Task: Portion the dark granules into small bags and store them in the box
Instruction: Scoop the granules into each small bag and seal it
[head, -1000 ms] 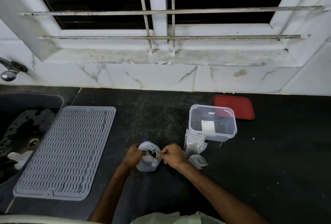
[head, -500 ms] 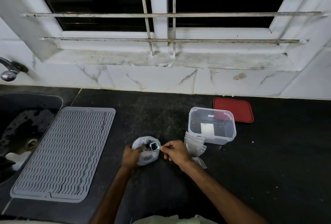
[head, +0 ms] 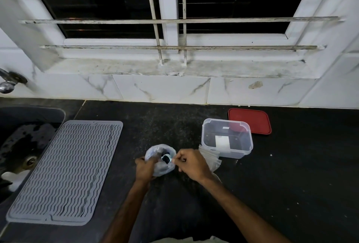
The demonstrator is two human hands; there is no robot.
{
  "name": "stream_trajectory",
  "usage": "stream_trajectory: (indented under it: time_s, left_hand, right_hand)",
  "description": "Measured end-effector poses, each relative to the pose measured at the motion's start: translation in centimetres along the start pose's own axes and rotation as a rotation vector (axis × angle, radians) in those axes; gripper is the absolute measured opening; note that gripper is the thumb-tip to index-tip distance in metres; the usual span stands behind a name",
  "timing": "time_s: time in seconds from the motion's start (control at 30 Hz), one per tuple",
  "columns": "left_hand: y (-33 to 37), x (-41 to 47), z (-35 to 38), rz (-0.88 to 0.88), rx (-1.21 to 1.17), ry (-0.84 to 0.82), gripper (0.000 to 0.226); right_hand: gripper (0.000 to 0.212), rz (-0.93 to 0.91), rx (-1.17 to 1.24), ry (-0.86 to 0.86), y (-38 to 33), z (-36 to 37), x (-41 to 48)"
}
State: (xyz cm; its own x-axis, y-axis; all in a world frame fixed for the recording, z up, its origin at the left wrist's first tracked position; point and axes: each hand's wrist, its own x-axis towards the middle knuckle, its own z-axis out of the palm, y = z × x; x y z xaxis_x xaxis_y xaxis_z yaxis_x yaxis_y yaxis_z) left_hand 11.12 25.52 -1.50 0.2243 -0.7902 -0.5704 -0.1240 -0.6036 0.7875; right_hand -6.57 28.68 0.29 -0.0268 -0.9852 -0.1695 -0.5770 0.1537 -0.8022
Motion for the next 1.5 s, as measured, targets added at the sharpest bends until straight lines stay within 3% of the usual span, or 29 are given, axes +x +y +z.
stream_trajectory:
  time_s: [0.1, 0.3, 0.6, 0.7, 0.8, 0.87, 0.93, 1.0, 1.07, 1.13, 1.2, 1.33, 1.5]
  left_hand:
    - [-0.1, -0.1, 0.2, 0.030, 0.018, 0.002, 0.046]
    - [-0.4, -0.5, 0.1, 0.051, 0.053, -0.017, 0.057]
    - [-1.0, -0.3, 0.1, 0.151, 0.121, 0.045, 0.068]
    - [-0.7, -1.4, -0.5, 0.338, 0.193, 0.268, 0.068]
    - [0.0, -4.2, -0.3, 0.614, 0.173, 0.404, 0.044]
    - [-0.1, -6.1, 0.3, 0.776, 0.188, 0.229, 0.022]
    - [-0.9, -7.4, 1.2, 0.871, 0.355, -0.100, 0.013]
    - [-1.6, -8.4, 2.5, 0.937, 0.624, -0.378, 0.023]
    - [-2.0, -9.1, 4.2, 0.983, 0.872, -0.516, 0.044]
    - [-2.1, -9.4, 5.9, 1.000, 1.052, -0.553, 0.056]
    - [-2.1, -9.5, 7.2, 1.017, 1.117, -0.545, 0.053]
    - [-2.1, -8.7, 8.3, 1.003, 1.037, -0.460, 0.029]
    - [-2.9, -8.1, 8.2, 0.952, 0.945, -0.387, 0.022]
  right_hand:
    - [0.015, -0.055, -0.200, 0.084, 0.4, 0.8, 0.0]
    - [0.012, 0.016, -0.120, 0.143, 0.8, 0.5, 0.1]
    - [0.013, 0.171, 0.470, 0.095, -1.1, -1.0, -0.4]
    - [0.013, 0.252, 0.622, 0.040, -2.3, -2.7, -0.5]
    - [0.015, 0.353, 0.694, -0.001, -3.0, -4.5, -1.0]
    - [0.018, 0.387, 0.688, -0.026, -2.8, -5.5, -1.4]
    - [0.018, 0.402, 0.681, -0.018, -2.3, -6.7, -2.1]
    - [0.019, 0.395, 0.711, 0.016, -1.4, -8.1, -2.8]
    - [0.022, 0.379, 0.733, 0.055, -0.3, -9.3, -3.6]
    - [0.023, 0.374, 0.730, 0.093, 0.8, -10.4, -4.6]
    - [0.023, 0.380, 0.696, 0.115, 1.7, -11.2, -5.7]
    - [0.015, 0.352, 0.676, 0.123, 3.2, -11.6, -8.0]
    - [0.010, 0.347, 0.639, 0.100, 5.5, -10.2, -9.7]
